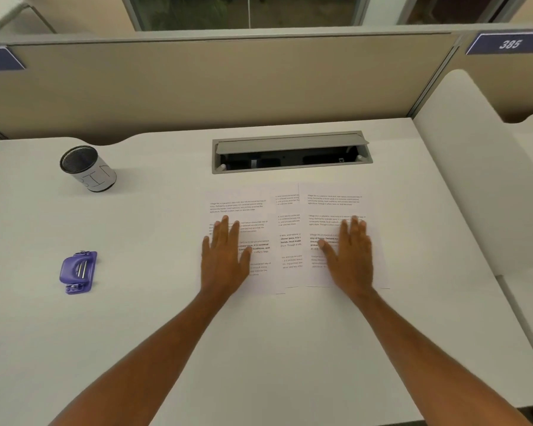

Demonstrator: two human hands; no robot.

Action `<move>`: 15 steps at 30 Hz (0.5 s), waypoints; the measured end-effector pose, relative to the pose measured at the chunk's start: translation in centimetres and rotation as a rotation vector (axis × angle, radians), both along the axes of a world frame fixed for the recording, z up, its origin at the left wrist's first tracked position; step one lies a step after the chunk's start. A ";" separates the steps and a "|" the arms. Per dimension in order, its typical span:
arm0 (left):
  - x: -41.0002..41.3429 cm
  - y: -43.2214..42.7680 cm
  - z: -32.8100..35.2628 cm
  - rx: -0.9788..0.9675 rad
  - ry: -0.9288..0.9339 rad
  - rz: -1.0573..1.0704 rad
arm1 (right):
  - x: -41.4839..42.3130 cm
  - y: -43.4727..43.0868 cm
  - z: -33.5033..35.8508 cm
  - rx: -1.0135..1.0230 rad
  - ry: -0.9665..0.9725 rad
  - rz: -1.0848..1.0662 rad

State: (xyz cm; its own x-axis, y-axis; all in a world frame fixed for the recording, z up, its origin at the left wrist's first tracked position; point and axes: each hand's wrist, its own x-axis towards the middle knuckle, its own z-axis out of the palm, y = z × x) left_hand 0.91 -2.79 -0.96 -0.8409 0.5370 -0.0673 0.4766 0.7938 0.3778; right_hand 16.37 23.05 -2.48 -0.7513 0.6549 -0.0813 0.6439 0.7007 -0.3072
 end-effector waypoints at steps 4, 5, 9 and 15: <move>-1.1 -1.8 -0.2 -0.153 -0.100 0.030 | 1.3 3.1 0.0 -0.075 -0.104 -0.132; -1.0 -1.8 -0.3 -0.160 -0.130 0.030 | 1.5 3.4 -0.1 -0.089 -0.122 -0.130; -0.1 -0.8 -0.8 -0.145 -0.147 0.023 | 1.2 2.8 -0.1 -0.132 -0.132 -0.083; 1.1 1.2 -1.0 -0.106 -0.137 0.007 | 0.2 0.6 0.0 -0.159 -0.105 -0.014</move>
State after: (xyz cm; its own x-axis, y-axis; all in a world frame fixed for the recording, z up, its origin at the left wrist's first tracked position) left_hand 2.05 -1.57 -1.98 -0.8236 0.5151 -0.2375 0.4207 0.8356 0.3533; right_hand 16.53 23.69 -2.49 -0.7245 0.6375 -0.2622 0.6874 0.6396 -0.3441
